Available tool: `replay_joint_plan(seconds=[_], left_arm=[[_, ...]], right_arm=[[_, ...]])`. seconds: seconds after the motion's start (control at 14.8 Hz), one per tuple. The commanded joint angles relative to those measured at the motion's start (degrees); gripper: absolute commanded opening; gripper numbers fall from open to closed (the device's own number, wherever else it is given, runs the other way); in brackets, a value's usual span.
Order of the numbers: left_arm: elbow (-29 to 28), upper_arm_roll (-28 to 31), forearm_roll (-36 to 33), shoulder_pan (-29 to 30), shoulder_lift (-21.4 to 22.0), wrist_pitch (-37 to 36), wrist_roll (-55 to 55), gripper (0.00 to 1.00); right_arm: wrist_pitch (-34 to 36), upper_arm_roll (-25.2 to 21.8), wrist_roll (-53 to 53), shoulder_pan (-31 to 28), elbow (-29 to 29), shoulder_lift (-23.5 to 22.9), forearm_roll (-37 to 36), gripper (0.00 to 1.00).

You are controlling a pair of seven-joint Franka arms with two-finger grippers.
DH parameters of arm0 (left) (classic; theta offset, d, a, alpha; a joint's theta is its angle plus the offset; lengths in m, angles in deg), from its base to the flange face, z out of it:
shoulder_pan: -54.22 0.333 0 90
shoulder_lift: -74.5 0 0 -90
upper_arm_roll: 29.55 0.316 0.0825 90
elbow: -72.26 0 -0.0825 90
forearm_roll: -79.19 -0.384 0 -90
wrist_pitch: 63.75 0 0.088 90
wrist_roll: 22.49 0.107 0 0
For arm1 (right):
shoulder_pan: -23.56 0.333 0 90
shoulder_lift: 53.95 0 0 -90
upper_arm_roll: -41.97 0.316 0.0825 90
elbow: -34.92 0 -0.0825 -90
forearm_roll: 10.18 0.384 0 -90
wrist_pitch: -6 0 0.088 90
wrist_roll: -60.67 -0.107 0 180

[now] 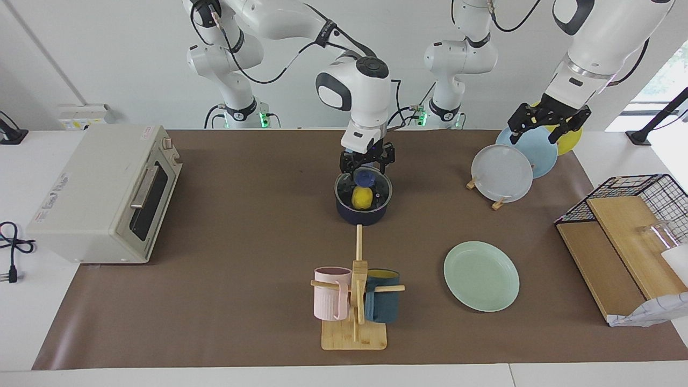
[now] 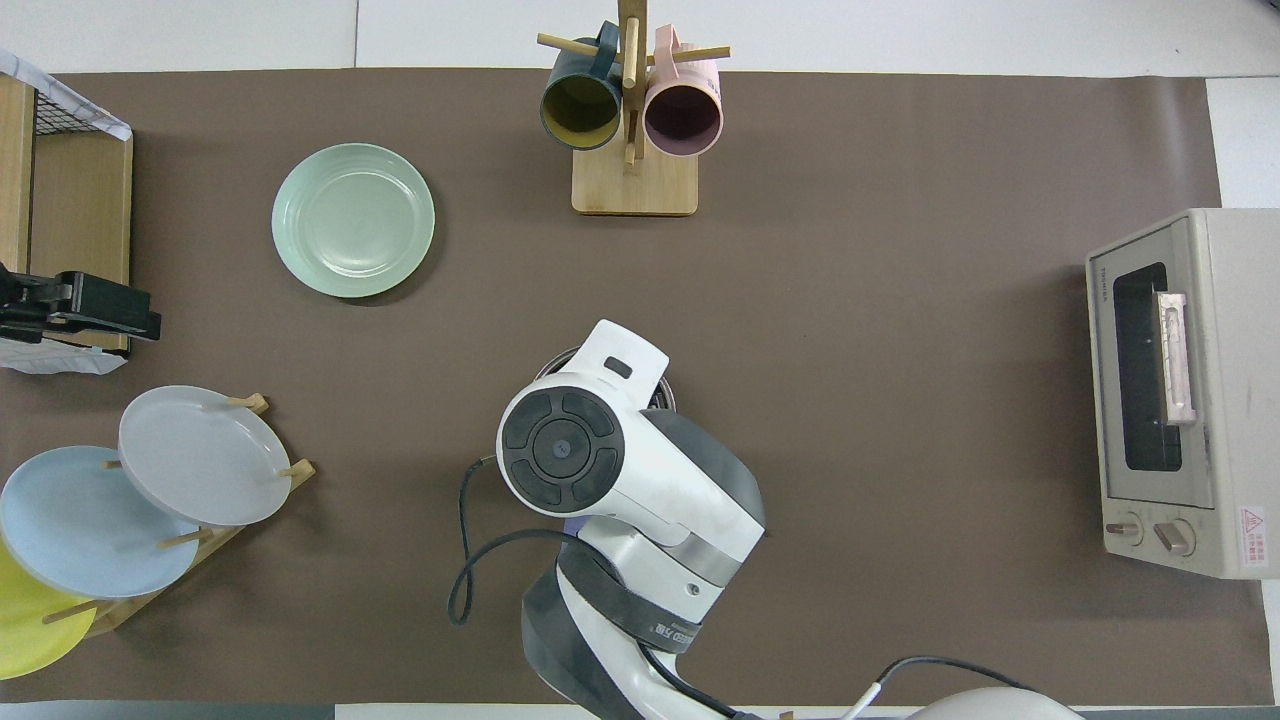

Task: Transfer potato from pot to plate
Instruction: 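Grasp the lid's blue knob with the right gripper and lift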

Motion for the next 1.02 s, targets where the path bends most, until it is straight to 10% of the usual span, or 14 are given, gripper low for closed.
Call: replay_joint_plan(seconds=[0.0, 0.68, 0.95], left_arm=[[-1.0, 0.4, 0.5, -0.1, 1.2, 0.1, -0.3, 1.0], [-1.0, 0.4, 0.5, -0.1, 1.2, 0.2, -0.3, 1.0], [-1.0, 0.4, 0.5, -0.1, 1.2, 0.1, -0.3, 1.0]], right_arm=[[-2.1, 0.5, -0.9, -0.8, -1.7, 0.4, -1.3, 0.98], [-3.2, 0.5, -0.4, -1.2, -1.3, 0.1, -1.4, 0.5], [-1.9, 0.5, -0.4, -1.4, 0.0, 0.2, -1.4, 0.46]])
